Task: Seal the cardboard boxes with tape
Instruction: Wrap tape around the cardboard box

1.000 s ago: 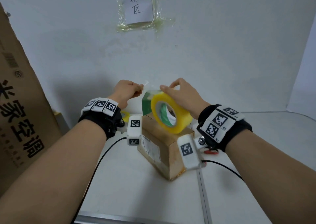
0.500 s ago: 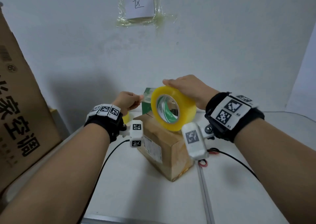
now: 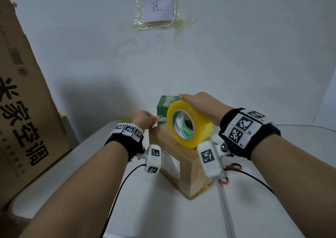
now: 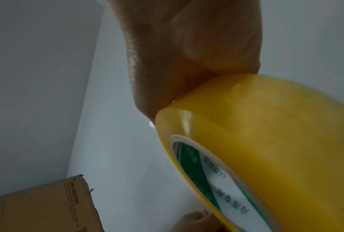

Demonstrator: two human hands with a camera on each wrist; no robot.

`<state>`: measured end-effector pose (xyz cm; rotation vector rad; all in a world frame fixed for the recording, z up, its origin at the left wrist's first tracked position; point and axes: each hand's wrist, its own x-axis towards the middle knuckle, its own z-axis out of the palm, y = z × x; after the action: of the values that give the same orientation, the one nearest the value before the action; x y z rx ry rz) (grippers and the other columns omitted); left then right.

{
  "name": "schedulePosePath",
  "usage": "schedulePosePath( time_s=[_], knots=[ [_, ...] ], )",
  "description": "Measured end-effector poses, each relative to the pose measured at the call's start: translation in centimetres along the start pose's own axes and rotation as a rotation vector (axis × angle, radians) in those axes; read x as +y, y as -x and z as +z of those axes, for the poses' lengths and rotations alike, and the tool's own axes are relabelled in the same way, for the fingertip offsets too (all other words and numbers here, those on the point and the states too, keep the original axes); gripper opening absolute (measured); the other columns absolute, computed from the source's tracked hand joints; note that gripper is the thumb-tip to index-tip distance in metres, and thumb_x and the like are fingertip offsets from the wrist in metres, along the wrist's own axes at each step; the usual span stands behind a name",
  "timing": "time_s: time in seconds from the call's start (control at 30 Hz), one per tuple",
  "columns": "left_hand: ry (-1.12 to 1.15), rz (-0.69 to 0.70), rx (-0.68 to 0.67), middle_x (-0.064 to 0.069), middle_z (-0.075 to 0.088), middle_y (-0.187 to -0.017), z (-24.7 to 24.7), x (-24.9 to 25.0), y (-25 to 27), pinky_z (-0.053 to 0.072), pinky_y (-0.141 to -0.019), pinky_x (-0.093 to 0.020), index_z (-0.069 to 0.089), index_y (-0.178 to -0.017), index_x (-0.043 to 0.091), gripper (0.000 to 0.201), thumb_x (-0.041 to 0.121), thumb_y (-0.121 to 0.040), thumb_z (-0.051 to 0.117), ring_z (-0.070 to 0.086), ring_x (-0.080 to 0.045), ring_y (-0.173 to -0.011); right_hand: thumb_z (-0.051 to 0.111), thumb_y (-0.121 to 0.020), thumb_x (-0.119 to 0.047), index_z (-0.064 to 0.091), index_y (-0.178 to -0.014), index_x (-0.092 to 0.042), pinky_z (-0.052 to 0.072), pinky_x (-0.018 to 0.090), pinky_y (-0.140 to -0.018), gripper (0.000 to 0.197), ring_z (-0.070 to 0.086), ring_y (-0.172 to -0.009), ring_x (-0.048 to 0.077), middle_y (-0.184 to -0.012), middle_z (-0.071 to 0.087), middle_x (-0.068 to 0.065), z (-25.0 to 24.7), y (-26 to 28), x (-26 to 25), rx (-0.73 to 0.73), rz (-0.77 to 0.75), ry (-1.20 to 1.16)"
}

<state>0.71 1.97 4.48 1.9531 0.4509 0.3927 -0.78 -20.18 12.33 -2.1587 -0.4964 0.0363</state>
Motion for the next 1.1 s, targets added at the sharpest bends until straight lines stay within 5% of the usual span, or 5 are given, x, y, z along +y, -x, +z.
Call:
schedulePosePath(
  time_s=[0.13, 0.4, 0.8, 0.87, 1.1],
  knots=[
    [0.055, -0.037, -0.003, -0.009, 0.060, -0.071, 0.6, -0.7, -0.3, 0.049, -0.072, -0.032, 0.055, -0.063, 0.012, 0.030, 0.017, -0.087, 0.072, 0.052, -0.018, -0.065, 0.048, -0.084, -0.073, 0.053, -0.078, -0.021, 0.047, 0.049, -0.098, 0.052, 0.057, -0.096, 0.027, -0.100, 0.060, 0.006, 0.4, 0.3, 0.3, 0.056, -0.034, 0.009],
    [0.071, -0.103, -0.065, -0.009, 0.059, -0.073, 0.2, -1.0, -0.7, 0.050, -0.070, -0.030, 0.056, -0.070, 0.012, 0.024, 0.017, -0.086, 0.074, 0.053, -0.019, -0.069, 0.046, -0.092, -0.062, 0.062, -0.114, -0.007, 0.045, 0.045, -0.097, 0.062, 0.057, -0.109, 0.030, -0.117, 0.062, 0.012, 0.9, 0.2, -0.4, 0.021, -0.051, 0.050],
    [0.097, -0.432, -0.255, -0.014, 0.068, -0.104, -0.2, -0.9, -0.4, 0.055, -0.070, -0.035, 0.063, -0.106, 0.001, 0.020, 0.018, -0.096, 0.059, 0.062, -0.026, -0.087, 0.040, -0.100, -0.050, 0.060, -0.119, -0.020, 0.042, 0.044, -0.101, 0.040, 0.053, -0.114, 0.033, -0.123, 0.057, 0.019, 0.8, 0.0, -0.6, -0.072, -0.101, 0.124],
    [0.052, -0.508, -0.359, -0.013, 0.069, -0.086, -0.5, -0.8, -0.3, 0.051, -0.070, -0.037, 0.061, -0.093, 0.002, 0.024, 0.023, -0.100, 0.052, 0.060, -0.027, -0.082, 0.038, -0.101, -0.047, 0.059, -0.123, -0.024, 0.041, 0.044, -0.102, 0.038, 0.052, -0.114, 0.033, -0.122, 0.056, 0.018, 0.8, 0.0, -0.6, -0.083, -0.110, 0.152],
    [-0.213, -0.419, -0.495, -0.013, 0.060, -0.097, -1.1, -0.8, -0.6, 0.045, -0.096, -0.042, 0.060, -0.095, 0.012, 0.023, 0.025, -0.104, 0.043, 0.054, -0.028, -0.097, 0.043, -0.100, -0.046, 0.061, -0.100, -0.026, 0.042, 0.044, -0.102, 0.027, 0.053, -0.115, 0.035, -0.123, 0.058, 0.020, 0.8, 0.4, -0.9, -0.055, -0.081, 0.094]
  ],
)
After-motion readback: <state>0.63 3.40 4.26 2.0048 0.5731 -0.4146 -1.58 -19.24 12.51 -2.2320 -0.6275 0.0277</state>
